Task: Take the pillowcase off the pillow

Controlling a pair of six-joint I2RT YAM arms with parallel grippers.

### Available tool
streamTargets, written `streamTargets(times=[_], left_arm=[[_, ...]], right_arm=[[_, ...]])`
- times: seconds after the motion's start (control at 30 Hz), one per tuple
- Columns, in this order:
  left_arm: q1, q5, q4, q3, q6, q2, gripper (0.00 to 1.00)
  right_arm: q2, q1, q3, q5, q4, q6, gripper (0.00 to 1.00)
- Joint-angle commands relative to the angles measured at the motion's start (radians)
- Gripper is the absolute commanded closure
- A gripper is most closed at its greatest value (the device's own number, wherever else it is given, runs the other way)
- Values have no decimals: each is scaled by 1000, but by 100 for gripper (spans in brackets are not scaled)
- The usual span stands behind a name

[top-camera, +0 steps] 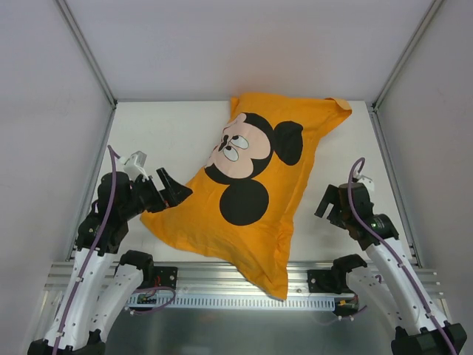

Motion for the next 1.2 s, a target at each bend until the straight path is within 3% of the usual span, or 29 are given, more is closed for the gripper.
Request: streamTargets(times=[0.0,0.23,0.4,0.5,0.6,0.67,0.87,1.03,1.13,1.17], left_arm=[[-12,59,14,86,0,15,1],[-64,10,-74,172,-1,64,7],[-283,-152,-86,183,-12,110,7],[-443,-283,-88,206,-21,195,7],[-566,-405,-85,250,-18,288,6],[-591,-439,-85,276,-14,340,5],[-592,-491,-88,312,-24,335,1],[-582,-586,-134,327,-31,256,1],[-569,-594,-187,321,-89,224,1],[-569,-585,-189,297,-107,212,1]], right_arm=[[-28,1,2,-16,-2,-2,4],[-74,-1,8,-62,0,-43,4],[-80,1,29,-137,20,-66,4],[-89,7,17,-313,93,-71,4],[-115,59,-18,-464,182,-50,4],[-129,94,-47,-529,260,-2,4],[-74,314,-138,-474,449,114,3],[174,585,-89,-354,680,156,3],[473,705,99,-372,739,141,3],[636,725,241,-392,739,126,3]])
